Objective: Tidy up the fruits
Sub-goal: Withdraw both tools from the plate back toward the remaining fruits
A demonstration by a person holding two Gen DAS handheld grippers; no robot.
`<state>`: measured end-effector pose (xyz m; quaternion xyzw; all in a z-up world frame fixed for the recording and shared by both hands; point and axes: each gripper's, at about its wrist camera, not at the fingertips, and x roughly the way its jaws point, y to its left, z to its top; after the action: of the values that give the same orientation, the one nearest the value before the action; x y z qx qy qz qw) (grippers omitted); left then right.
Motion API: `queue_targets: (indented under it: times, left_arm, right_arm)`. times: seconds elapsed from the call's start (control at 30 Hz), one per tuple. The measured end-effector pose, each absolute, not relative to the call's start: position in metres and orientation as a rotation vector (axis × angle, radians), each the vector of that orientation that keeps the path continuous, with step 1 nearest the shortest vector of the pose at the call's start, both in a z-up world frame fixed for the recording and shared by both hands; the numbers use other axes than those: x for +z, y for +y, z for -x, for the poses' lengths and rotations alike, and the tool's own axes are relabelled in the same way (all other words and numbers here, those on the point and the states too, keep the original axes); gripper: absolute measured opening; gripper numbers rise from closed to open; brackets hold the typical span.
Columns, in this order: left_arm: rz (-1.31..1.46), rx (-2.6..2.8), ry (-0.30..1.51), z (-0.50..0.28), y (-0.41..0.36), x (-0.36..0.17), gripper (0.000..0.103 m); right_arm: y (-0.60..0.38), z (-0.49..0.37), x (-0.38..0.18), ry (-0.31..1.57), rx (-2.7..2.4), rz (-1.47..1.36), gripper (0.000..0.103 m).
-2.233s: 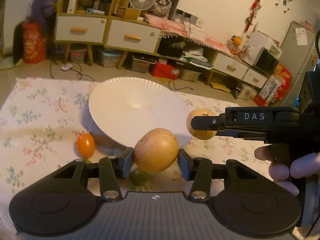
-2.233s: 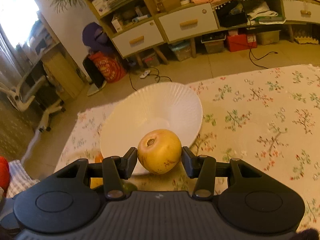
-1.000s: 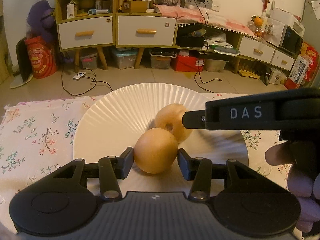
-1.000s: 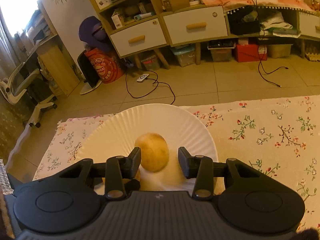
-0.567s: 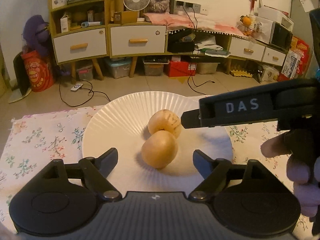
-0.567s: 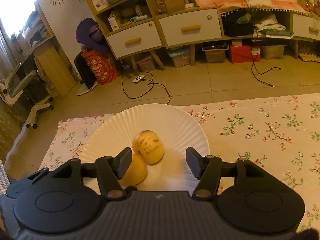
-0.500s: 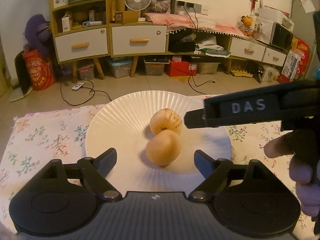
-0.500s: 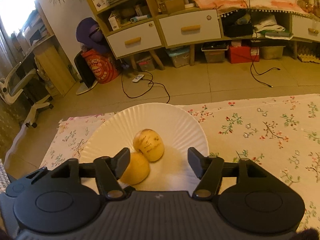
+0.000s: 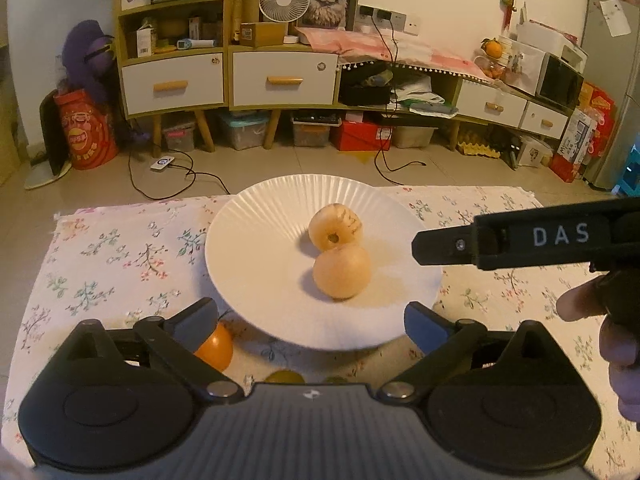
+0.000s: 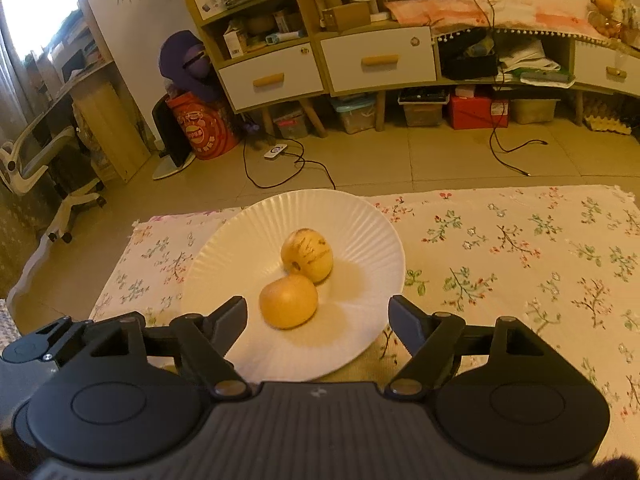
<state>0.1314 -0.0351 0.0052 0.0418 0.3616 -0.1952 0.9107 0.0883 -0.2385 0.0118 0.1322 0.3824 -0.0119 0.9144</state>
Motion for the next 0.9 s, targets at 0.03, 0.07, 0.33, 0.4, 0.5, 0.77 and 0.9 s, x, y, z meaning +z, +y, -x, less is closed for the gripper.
queue_targets:
  times: [0.03, 0.07, 0.33, 0.4, 0.5, 0.77, 0.9]
  left_arm:
    - [-0.086, -0.404, 0.747, -0.129, -0.034, 0.006, 0.088]
    - [-0.084, -0.404, 0.749, -0.127, -0.032, 0.006, 0.088]
    - [-0.079, -0.400, 0.771, -0.110, -0.015, 0.009, 0.089]
    - [-0.071, -0.395, 0.774, -0.105, -0.009, 0.008, 0.089]
    - [-0.065, -0.389, 0.789, -0.099, 0.000, 0.005, 0.089]
    - [-0.033, -0.386, 0.816, -0.083, 0.016, -0.005, 0.089]
    - [-0.020, -0.385, 0.850, -0.074, 0.023, -0.014, 0.089]
  right_arm:
    - [-0.238, -0.086, 0.012, 0.789, -0.025, -0.272, 0.076]
    - [-0.238, -0.084, 0.013, 0.791, -0.027, -0.272, 0.077]
    - [-0.233, -0.064, 0.011, 0.817, -0.038, -0.270, 0.082]
    - [-0.232, -0.058, 0.010, 0.823, -0.040, -0.279, 0.083]
    - [-0.231, -0.049, 0.006, 0.835, -0.046, -0.295, 0.085]
    - [-0.234, -0.032, -0.009, 0.878, -0.070, -0.344, 0.089]
    - [-0.233, -0.023, -0.014, 0.890, -0.065, -0.349, 0.091]
